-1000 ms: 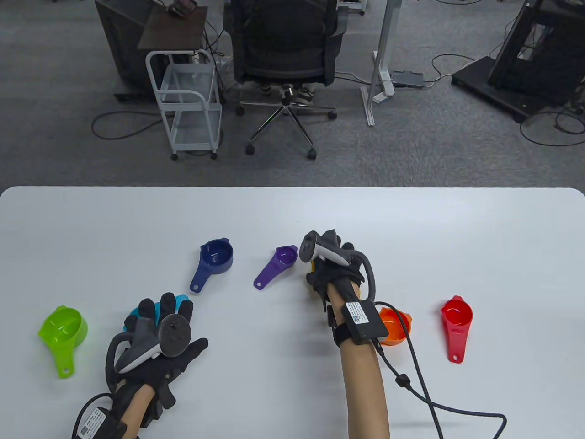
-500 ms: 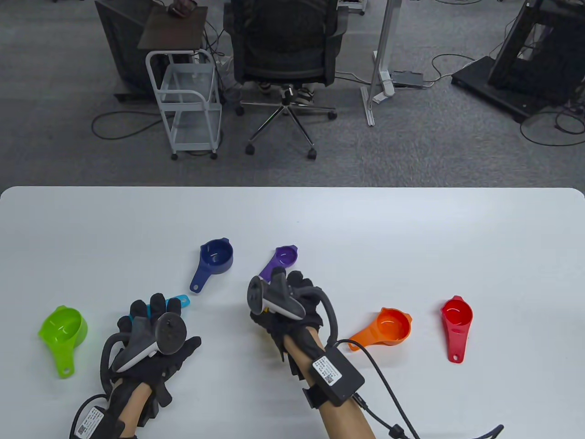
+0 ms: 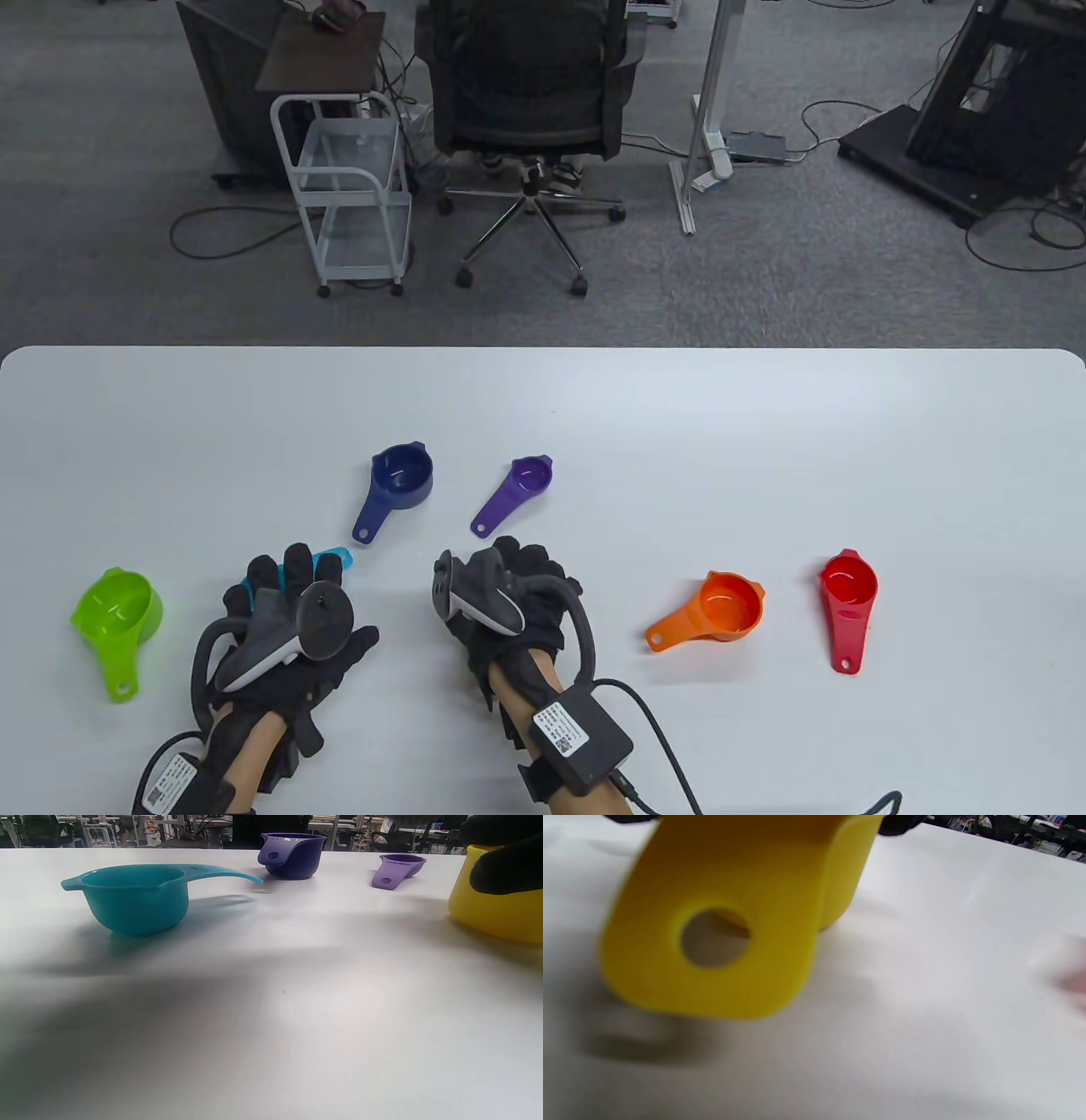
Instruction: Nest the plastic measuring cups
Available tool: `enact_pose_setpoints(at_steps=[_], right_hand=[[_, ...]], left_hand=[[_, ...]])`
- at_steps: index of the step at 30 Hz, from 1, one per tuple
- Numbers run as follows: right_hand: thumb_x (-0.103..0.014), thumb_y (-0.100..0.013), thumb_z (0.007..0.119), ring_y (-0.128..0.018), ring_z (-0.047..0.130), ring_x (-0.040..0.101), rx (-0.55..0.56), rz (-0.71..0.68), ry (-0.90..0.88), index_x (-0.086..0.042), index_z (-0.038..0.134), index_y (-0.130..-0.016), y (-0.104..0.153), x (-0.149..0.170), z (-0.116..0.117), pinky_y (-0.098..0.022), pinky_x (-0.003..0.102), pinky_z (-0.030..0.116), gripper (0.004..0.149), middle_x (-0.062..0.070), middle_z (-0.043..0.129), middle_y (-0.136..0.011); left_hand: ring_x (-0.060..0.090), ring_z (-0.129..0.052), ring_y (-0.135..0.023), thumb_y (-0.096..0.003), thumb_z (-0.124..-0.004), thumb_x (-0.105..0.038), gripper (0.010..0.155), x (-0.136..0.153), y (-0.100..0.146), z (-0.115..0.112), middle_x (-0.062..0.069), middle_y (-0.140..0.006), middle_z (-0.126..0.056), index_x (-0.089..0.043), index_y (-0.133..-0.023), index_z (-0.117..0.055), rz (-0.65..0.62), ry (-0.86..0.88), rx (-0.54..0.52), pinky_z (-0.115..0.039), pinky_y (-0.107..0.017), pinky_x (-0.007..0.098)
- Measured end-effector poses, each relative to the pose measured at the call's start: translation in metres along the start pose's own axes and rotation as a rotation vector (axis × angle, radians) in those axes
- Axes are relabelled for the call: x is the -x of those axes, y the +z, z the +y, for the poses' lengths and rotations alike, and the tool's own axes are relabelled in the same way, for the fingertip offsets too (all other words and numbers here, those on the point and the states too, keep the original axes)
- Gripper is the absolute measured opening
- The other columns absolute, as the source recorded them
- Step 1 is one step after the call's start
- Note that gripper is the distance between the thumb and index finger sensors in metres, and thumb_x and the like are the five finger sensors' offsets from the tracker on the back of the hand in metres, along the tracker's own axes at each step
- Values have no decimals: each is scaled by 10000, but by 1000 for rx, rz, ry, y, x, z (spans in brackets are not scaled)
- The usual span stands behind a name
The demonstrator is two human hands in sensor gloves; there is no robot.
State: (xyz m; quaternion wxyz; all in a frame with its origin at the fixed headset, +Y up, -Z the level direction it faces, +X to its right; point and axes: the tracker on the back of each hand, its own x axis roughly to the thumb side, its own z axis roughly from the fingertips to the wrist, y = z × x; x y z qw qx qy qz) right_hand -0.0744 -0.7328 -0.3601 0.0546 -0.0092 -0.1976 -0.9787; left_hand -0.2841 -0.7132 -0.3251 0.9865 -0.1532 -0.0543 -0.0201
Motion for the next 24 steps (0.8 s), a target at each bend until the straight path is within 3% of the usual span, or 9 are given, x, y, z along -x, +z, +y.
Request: enact_pose_setpoints(at_steps=[7,11,17,24], right_hand=[[-674,-520,473,-890,402,603,14,-12,11,4,52,-1148,2,1,2,-637,768,401,1016,441,151,-1090],[-705,-468,415,-938,237,665,28,-29,-49,43,-33,-1114,10,8,-7,-637,806,317,1085,467,2,-1086],[-707,-452,410,-979,4,631,208,-27,-98,-27,-33,-1128,38,64,-28,-672,795,157,1056,399,-67,-1126],[-708,-450,410,-936,-74,607,220,13,-120,-46,-48,-1119,50,136,4,-679,774,108,1047,383,-106,-1126]], left_hand=[[680,-103,-995,-520,-530,-668,936,6,-1,-2,284,-1186,-71,-123,-1160,-118,18,17,12,-140,-621,789],[678,-98,-996,-518,-530,-669,936,10,0,1,282,-1186,-68,-125,-1159,-118,25,25,-4,-138,-621,789],[677,-106,-1001,-518,-527,-671,935,19,2,5,283,-1189,-74,-126,-1163,-126,36,49,-35,-141,-621,791],[674,-111,-1004,-516,-527,-671,933,35,4,11,282,-1190,-75,-129,-1164,-130,78,71,-64,-141,-623,791]])
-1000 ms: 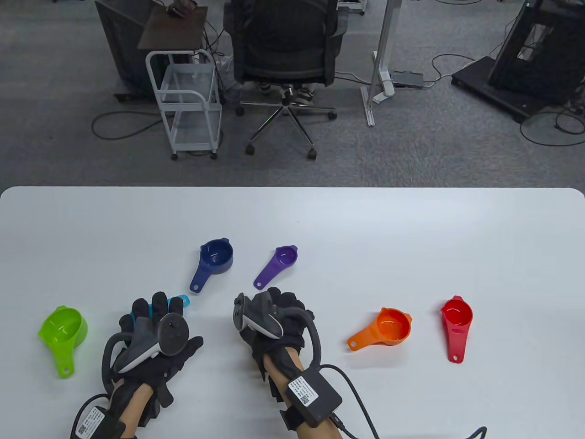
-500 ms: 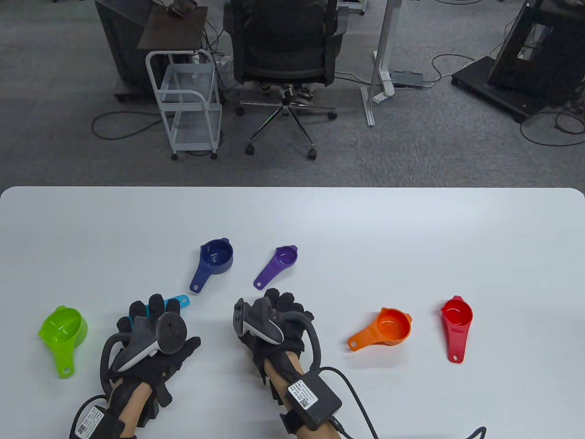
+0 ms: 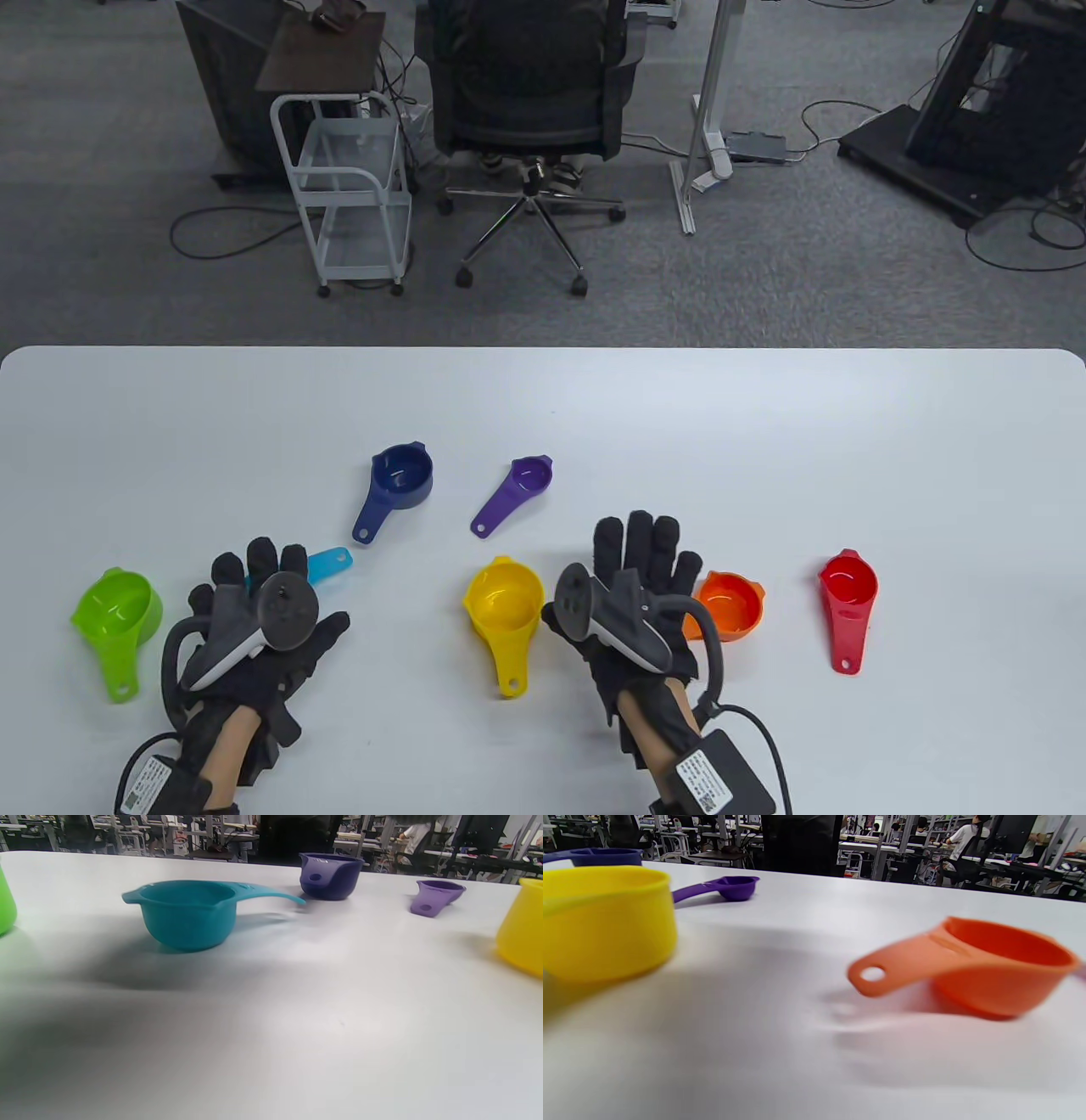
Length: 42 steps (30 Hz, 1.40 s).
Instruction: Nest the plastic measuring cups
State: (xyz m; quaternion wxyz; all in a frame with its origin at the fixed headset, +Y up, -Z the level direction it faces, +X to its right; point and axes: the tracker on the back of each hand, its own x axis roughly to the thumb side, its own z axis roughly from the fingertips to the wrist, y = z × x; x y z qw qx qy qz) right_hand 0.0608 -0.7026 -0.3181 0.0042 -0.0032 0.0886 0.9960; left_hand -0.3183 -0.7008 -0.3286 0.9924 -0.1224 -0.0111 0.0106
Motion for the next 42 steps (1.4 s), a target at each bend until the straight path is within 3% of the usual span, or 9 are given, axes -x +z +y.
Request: enact_pose_setpoints(at_steps=[3,8,14,18,24,27,32,38,42], right_hand=[[-703,-448,421,-928,-84,606,-12,-11,-54,-48,-36,-1121,2,16,13,-674,779,107,1045,384,-105,-1123],[-707,-442,412,-933,-93,599,-25,20,38,-54,-53,-1114,7,26,17,-678,781,102,1046,377,-116,-1124],[-703,-444,418,-942,-83,598,-68,10,-6,-54,-50,-1114,5,31,18,-679,782,104,1044,371,-105,-1131],[-701,-449,421,-958,-50,601,-101,11,-37,-45,-29,-1121,5,36,20,-679,786,117,1041,371,-67,-1147],[-698,-453,424,-963,-29,609,-110,27,-55,-36,-13,-1124,2,42,21,-677,789,125,1039,373,-45,-1152],[-696,-456,426,-963,-25,612,-79,20,-68,-32,-7,-1126,5,42,18,-674,790,126,1038,376,-41,-1152],[-695,-461,427,-966,-15,616,-47,4,-64,-28,1,-1129,9,38,14,-672,792,130,1035,382,-29,-1154],[-693,-465,429,-963,-11,622,-52,7,-74,-22,3,-1128,10,38,15,-668,794,128,1035,388,-26,-1151],[-691,-468,432,-961,-10,626,-53,8,-80,-17,4,-1128,11,39,15,-665,796,126,1036,393,-24,-1150]], left_hand=[[663,-112,-1017,-513,-534,-669,928,18,4,14,269,-1196,-81,-141,-1168,-142,43,22,-67,-135,-631,789],[600,-318,-1091,-526,-554,-651,833,91,17,48,212,-1242,-273,-196,-1189,-336,177,-83,-445,-254,-670,790],[671,-204,-1039,-531,-569,-656,797,159,-14,4,161,-1217,-96,-317,-1187,-269,308,253,-51,-262,-658,806],[663,-240,-1047,-533,-584,-659,787,174,-24,-25,168,-1214,-96,-392,-1164,-197,379,155,103,-315,-664,802],[648,-372,-988,-587,-607,-506,746,163,-24,-21,321,-1202,-179,-266,-1182,-227,341,169,3,-362,-667,764],[649,-328,-927,-589,-602,-513,801,131,-14,8,373,-1144,-123,-174,-1178,-179,234,223,-162,-353,-634,758],[631,-310,-908,-598,-579,-541,836,1,20,50,391,-1108,-81,-138,-1177,-130,-38,131,-298,-344,-634,753],[628,-297,-913,-611,-567,-545,843,-151,27,44,354,-1111,-26,-124,-1182,-112,-249,141,-174,-347,-645,749],[637,-301,-900,-613,-562,-539,844,-203,6,27,367,-1100,-30,-101,-1177,-112,-190,109,-131,-342,-633,760]])
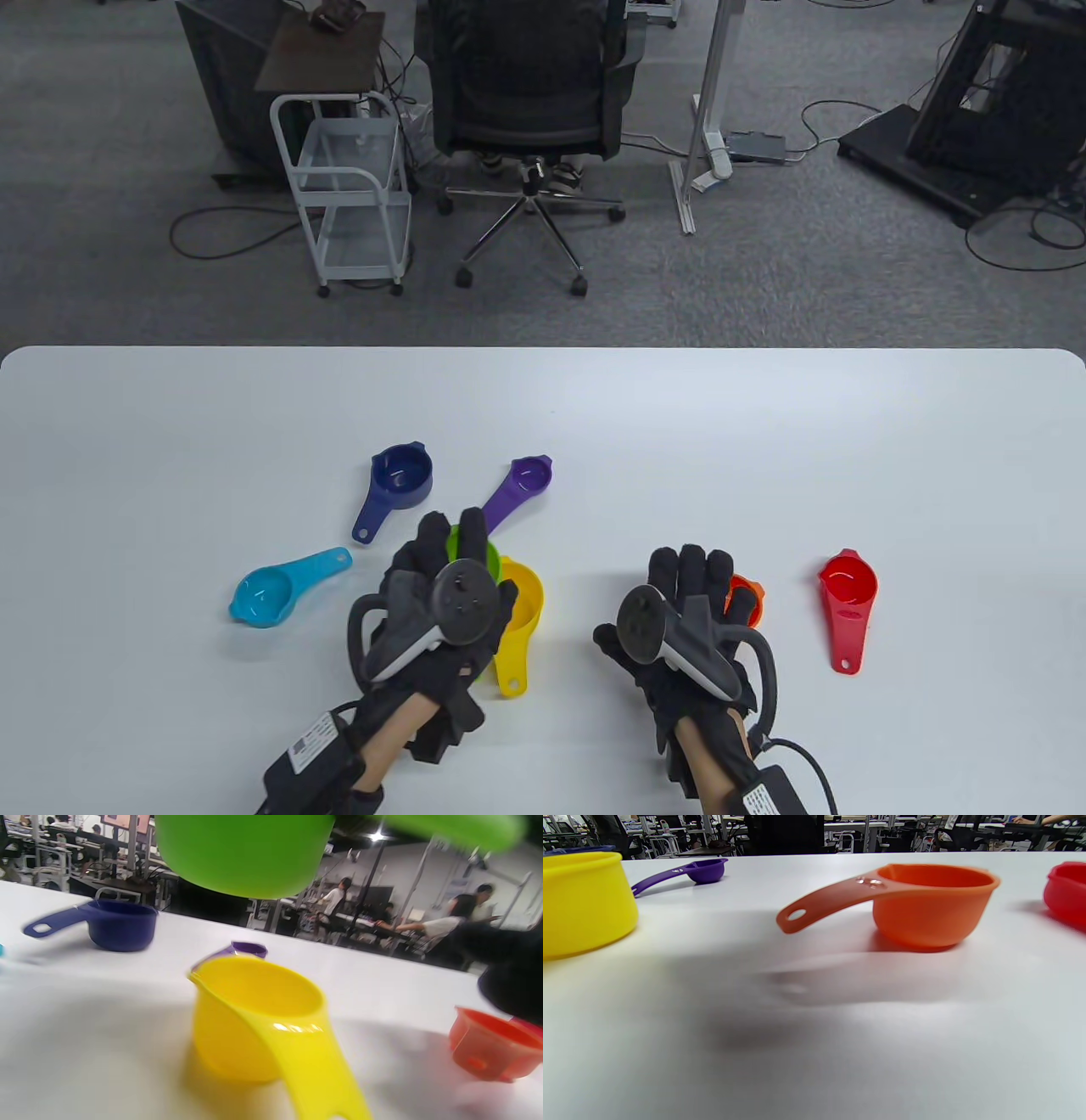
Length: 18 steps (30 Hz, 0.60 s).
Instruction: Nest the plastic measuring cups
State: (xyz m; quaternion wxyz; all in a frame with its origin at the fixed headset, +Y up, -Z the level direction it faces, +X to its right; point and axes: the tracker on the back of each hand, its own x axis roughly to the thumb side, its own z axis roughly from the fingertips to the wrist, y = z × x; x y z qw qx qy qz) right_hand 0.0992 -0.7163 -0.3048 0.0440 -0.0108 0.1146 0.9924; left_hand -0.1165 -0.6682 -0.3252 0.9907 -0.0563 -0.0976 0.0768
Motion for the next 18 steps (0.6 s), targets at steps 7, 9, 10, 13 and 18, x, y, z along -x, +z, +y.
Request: enact_pose_setpoints(at_steps=[7,9,10,13,18], right_hand=[[-686,-479,437,-955,-13,635,-3,13,8,-3,-17,-1116,0,1,0,-661,799,127,1038,403,-34,-1140],[-685,-481,436,-953,-11,639,-9,13,6,0,-19,-1115,0,1,0,-659,800,131,1038,408,-34,-1138],[-685,-482,437,-953,-11,639,-12,16,4,0,-19,-1115,0,2,0,-659,800,129,1038,407,-35,-1138],[-683,-484,438,-951,-17,639,-14,17,-5,0,-22,-1113,0,2,0,-659,799,125,1037,409,-42,-1135],[-684,-483,438,-945,-26,643,-11,20,-1,4,-32,-1109,0,2,0,-658,800,120,1042,412,-59,-1126]], left_hand=[[643,-249,-894,-619,-546,-529,849,-22,-21,-24,377,-1078,8,-78,-1164,-78,53,-10,97,-295,-619,777],[645,-252,-892,-620,-547,-528,848,-25,-24,-26,379,-1078,3,-74,-1164,-81,78,-43,111,-294,-618,779],[645,-253,-892,-621,-543,-529,849,-25,-25,-27,380,-1077,4,-71,-1164,-78,85,-55,121,-294,-618,779],[644,-244,-896,-622,-540,-528,848,-24,-30,-35,380,-1077,9,-72,-1163,-72,95,-69,141,-278,-618,783],[649,-219,-902,-621,-537,-521,849,-19,-34,-46,378,-1075,23,-67,-1156,-59,87,-42,195,-248,-614,792]])
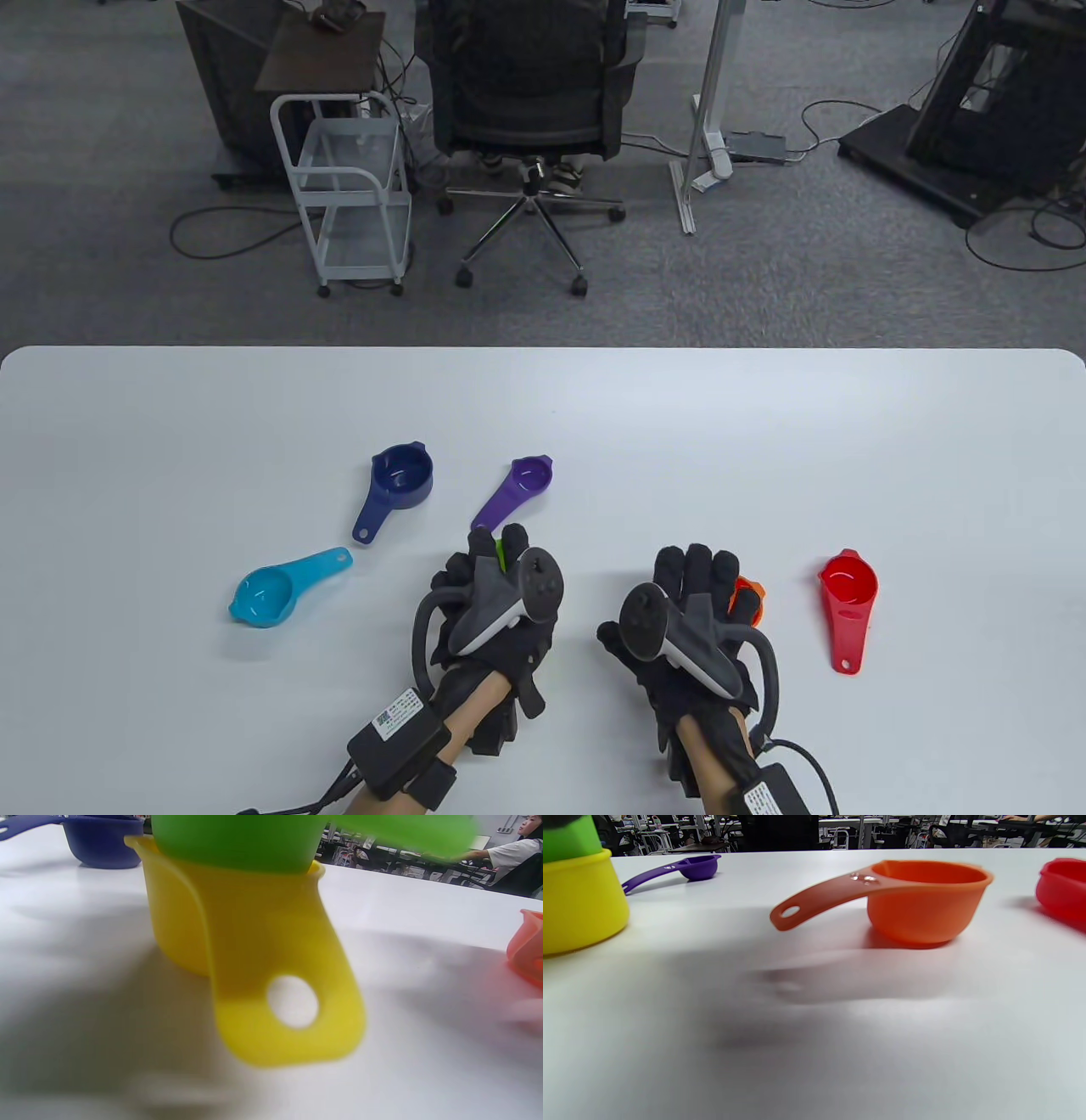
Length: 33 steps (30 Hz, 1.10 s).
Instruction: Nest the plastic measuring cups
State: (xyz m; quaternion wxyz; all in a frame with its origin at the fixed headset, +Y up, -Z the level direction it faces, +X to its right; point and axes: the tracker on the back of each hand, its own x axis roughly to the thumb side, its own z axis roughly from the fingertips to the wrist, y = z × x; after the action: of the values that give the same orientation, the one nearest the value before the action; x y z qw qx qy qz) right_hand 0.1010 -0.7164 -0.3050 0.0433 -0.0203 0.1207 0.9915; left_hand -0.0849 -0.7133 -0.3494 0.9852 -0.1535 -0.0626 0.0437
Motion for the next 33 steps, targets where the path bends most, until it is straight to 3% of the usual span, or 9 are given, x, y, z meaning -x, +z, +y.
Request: enact_pose_setpoints(at_steps=[33], right_hand=[[-677,-495,441,-941,-18,653,-22,4,-5,15,-30,-1108,0,0,1,-653,801,124,1037,424,-56,-1119]], left_hand=[[644,-87,-912,-609,-474,-538,848,7,-15,-24,378,-1073,62,-74,-1136,0,-33,-34,74,-200,-625,776]])
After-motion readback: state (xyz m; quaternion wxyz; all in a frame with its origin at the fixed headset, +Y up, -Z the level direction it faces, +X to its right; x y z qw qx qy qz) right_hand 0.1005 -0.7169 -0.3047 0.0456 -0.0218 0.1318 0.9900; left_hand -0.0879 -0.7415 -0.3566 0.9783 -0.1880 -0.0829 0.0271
